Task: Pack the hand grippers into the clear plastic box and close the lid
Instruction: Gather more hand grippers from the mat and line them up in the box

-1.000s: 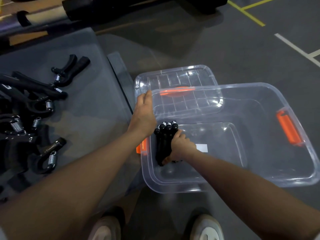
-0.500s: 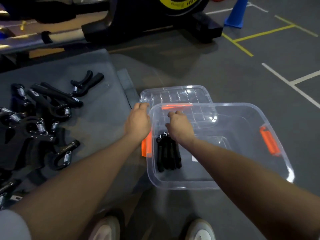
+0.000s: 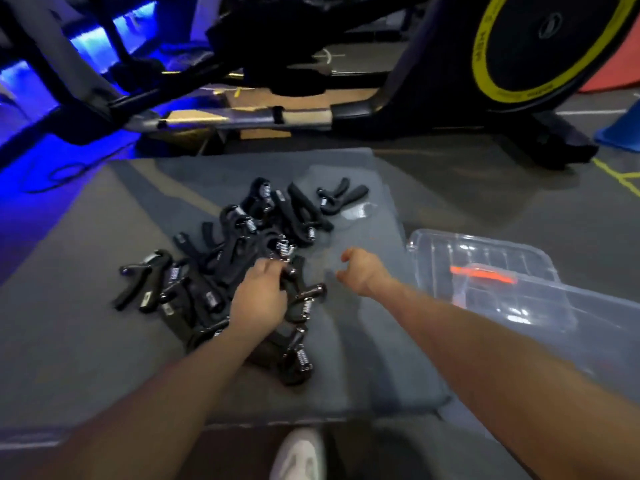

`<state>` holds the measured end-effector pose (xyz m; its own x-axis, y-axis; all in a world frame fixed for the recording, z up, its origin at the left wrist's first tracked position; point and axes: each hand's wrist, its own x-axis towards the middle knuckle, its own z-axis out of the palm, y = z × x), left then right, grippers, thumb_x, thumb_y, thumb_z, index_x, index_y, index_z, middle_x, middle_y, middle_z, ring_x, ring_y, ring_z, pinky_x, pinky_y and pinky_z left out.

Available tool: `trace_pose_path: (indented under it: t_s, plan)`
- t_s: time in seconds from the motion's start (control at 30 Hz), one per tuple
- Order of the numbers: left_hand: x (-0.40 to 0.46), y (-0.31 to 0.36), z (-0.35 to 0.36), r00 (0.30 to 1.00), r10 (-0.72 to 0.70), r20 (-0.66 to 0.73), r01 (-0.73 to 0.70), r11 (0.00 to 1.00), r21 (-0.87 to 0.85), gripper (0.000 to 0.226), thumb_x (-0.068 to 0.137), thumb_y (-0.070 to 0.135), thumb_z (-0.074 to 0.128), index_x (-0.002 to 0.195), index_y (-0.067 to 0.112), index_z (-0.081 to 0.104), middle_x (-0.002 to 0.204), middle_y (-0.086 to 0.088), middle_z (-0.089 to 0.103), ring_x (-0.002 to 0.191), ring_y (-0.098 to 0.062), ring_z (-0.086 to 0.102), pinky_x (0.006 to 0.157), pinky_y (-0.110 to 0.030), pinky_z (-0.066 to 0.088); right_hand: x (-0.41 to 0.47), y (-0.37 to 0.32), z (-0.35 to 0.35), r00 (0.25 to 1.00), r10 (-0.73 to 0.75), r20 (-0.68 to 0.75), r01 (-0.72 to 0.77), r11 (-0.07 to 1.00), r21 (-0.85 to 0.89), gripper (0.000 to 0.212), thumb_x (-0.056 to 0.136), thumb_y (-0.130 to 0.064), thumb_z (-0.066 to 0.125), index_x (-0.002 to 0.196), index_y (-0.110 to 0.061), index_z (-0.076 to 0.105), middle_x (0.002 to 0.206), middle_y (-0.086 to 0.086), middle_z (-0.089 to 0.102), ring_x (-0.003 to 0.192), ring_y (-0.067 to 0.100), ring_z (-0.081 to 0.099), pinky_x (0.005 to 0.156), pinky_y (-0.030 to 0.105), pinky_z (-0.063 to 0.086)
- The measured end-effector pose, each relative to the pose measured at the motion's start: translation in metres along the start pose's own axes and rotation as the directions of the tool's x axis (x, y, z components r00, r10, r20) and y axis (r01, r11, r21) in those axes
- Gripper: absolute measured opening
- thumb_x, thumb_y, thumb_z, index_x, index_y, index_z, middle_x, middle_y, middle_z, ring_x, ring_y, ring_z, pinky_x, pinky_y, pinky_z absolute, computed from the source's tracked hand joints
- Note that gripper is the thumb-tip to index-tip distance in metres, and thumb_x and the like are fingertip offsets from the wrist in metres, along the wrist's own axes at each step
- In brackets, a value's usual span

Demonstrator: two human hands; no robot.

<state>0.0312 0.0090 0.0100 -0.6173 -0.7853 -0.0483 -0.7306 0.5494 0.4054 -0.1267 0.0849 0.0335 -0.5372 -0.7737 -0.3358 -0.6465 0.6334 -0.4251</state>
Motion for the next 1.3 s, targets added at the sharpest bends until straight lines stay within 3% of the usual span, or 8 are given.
trace_pose_path:
  t_s: [0.23, 0.47, 0.63, 0.87, 0.97, 1.03, 1.1, 1.3]
  plan:
    - [-0.017, -0.079, 0.008, 0.985, -0.164, 0.045, 0.168, 0.980, -0.105, 0.043, 0.089, 0.017, 0.054, 0.130, 0.012, 0.046, 0.129, -0.008, 0.046, 0.125, -0.025, 0.044, 0.103, -0.039, 0.040, 0.016, -0.056, 0.082, 0.988, -0.005, 0.157, 0.014, 0.998, -0.057, 0.044, 0.089, -0.029, 0.059, 0.123, -0.004, 0.051, 0.130, 0.019, 0.055, 0.122, 0.033, 0.052, 0.097, 0.034, 0.044]
    - [0.001, -0.082, 0.030, 0.977, -0.201, 0.072, 0.212, 0.959, -0.190, 0.041, 0.091, 0.018, 0.053, 0.130, 0.012, 0.045, 0.129, -0.008, 0.047, 0.123, -0.024, 0.046, 0.101, -0.043, 0.042, 0.039, -0.050, 0.107, 0.999, -0.024, -0.028, 0.016, 0.964, -0.266, 0.045, 0.093, -0.019, 0.051, 0.133, -0.004, 0.038, 0.139, 0.014, 0.039, 0.131, 0.032, 0.035, 0.112, 0.038, 0.029]
    - [0.012, -0.080, 0.042, 0.972, -0.201, 0.123, 0.222, 0.958, -0.184, 0.041, 0.091, 0.020, 0.053, 0.131, 0.013, 0.044, 0.132, -0.007, 0.047, 0.122, -0.024, 0.049, 0.099, -0.040, 0.045, 0.056, -0.040, 0.103, 0.996, 0.031, 0.088, 0.000, 0.945, -0.327, 0.060, 0.092, -0.043, 0.050, 0.139, -0.007, 0.037, 0.143, 0.013, 0.038, 0.136, 0.032, 0.028, 0.119, 0.041, 0.018]
    - [0.015, -0.073, 0.050, 0.989, -0.130, 0.068, 0.141, 0.966, -0.214, 0.050, 0.086, 0.006, 0.057, 0.132, 0.014, 0.042, 0.135, -0.004, 0.042, 0.123, -0.021, 0.048, 0.103, -0.035, 0.043, 0.051, -0.031, 0.097, 0.958, 0.034, 0.286, 0.006, 0.991, -0.136, 0.054, 0.091, -0.047, 0.052, 0.127, -0.007, 0.051, 0.130, 0.012, 0.056, 0.124, 0.030, 0.049, 0.103, 0.033, 0.039]
    - [0.015, -0.063, 0.046, 0.997, -0.072, 0.002, 0.070, 0.968, -0.241, 0.057, 0.083, 0.001, 0.057, 0.135, 0.015, 0.039, 0.136, -0.002, 0.038, 0.127, -0.021, 0.042, 0.105, -0.033, 0.040, 0.049, -0.025, 0.080, 0.970, -0.011, 0.241, 0.001, 0.999, 0.044, 0.025, 0.093, -0.030, 0.056, 0.090, -0.006, 0.060, 0.096, 0.013, 0.064, 0.100, 0.028, 0.058, 0.074, 0.023, 0.043]
    - [0.016, -0.056, 0.043, 0.999, -0.017, -0.040, 0.007, 0.972, -0.236, 0.055, 0.083, 0.000, 0.054, 0.135, 0.016, 0.040, 0.136, -0.001, 0.038, 0.126, -0.021, 0.040, 0.104, -0.033, 0.038, 0.049, -0.022, 0.067, 0.986, 0.010, 0.167, -0.022, 0.997, 0.068, 0.037, 0.093, -0.024, 0.056, 0.060, -0.015, 0.043, 0.068, 0.005, 0.051, 0.077, 0.022, 0.051, 0.053, 0.020, 0.036]
    - [0.017, -0.052, 0.043, 0.994, 0.100, -0.053, -0.108, 0.976, -0.191, 0.052, 0.081, -0.001, 0.053, 0.130, 0.017, 0.047, 0.132, 0.001, 0.042, 0.121, -0.020, 0.041, 0.102, -0.032, 0.040, 0.051, -0.019, 0.059, 0.994, 0.026, 0.105, -0.037, 0.994, 0.103, 0.044, 0.092, -0.023, 0.058, 0.053, -0.017, 0.037, 0.057, -0.001, 0.042, 0.058, 0.016, 0.044, 0.039, 0.011, 0.029]
    - [0.027, -0.049, 0.053, 0.949, 0.278, 0.150, -0.261, 0.957, -0.122, 0.044, 0.073, 0.003, 0.060, 0.115, 0.018, 0.063, 0.129, 0.005, 0.049, 0.123, -0.016, 0.038, 0.106, -0.022, 0.032, 0.052, -0.008, 0.050, 0.992, 0.109, 0.060, -0.121, 0.961, 0.249, 0.043, 0.086, -0.021, 0.064, 0.049, -0.014, 0.043, 0.051, 0.001, 0.041, 0.046, 0.013, 0.036, 0.041, 0.015, 0.032]
